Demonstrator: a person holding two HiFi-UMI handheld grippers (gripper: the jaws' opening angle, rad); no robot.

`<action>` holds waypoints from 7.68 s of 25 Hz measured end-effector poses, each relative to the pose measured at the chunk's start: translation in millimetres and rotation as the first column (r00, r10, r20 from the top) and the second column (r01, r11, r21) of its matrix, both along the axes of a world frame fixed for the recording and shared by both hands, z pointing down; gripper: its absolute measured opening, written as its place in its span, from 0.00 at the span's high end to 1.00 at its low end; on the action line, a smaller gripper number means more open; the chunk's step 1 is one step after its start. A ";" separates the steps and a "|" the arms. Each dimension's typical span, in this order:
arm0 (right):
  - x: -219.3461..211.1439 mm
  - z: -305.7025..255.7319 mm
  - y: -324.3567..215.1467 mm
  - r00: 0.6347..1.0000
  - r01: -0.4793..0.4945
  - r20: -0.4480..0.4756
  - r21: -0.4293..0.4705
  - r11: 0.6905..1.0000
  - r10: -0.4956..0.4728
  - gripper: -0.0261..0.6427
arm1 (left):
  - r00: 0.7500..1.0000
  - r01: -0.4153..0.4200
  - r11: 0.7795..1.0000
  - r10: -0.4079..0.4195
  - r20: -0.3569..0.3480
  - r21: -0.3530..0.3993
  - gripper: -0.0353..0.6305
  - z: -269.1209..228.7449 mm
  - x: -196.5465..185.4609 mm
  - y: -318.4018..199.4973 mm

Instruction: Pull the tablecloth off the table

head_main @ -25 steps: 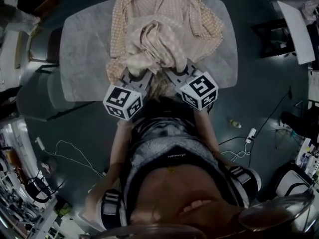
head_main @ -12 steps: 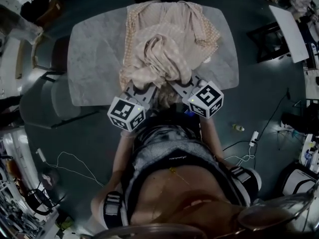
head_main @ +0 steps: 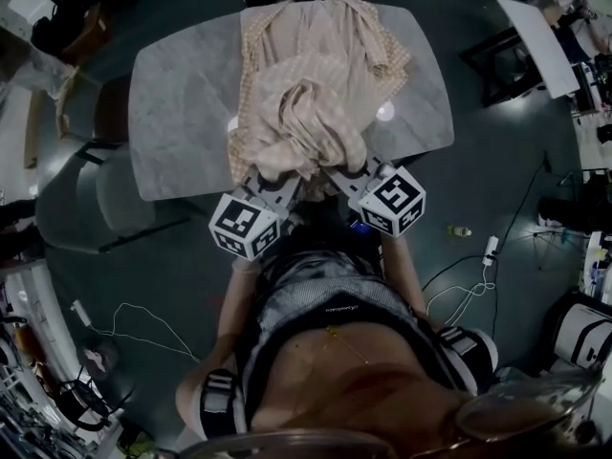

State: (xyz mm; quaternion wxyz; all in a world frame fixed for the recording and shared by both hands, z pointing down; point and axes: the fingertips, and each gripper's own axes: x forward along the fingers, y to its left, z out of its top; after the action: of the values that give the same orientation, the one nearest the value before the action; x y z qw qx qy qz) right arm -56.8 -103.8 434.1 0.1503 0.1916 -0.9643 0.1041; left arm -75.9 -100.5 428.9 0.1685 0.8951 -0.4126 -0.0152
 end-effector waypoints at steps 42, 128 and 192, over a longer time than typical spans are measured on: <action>162.5 -1.1 181.7 0.997 0.082 -0.012 0.038 0.996 -0.082 0.83 | 0.997 -0.056 0.998 0.057 0.061 -0.006 0.90 -0.1 166.8 179.4; 248.9 -23.7 538.7 0.938 0.309 0.170 -0.019 0.951 -0.302 0.83 | 0.994 -0.113 0.993 0.113 0.001 0.019 0.89 -20.8 251.4 532.1; 80.3 5.7 383.6 0.999 0.034 -0.009 0.024 0.999 -0.034 0.83 | 0.991 -0.014 0.999 0.020 0.131 -0.043 0.89 10.3 84.6 377.8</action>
State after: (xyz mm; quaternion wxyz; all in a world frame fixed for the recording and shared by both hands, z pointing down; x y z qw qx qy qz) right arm 23.6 279.8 439.8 0.1538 0.1776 -0.9679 0.0890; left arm 8.7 277.4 439.3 0.1601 0.8938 -0.4154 0.0538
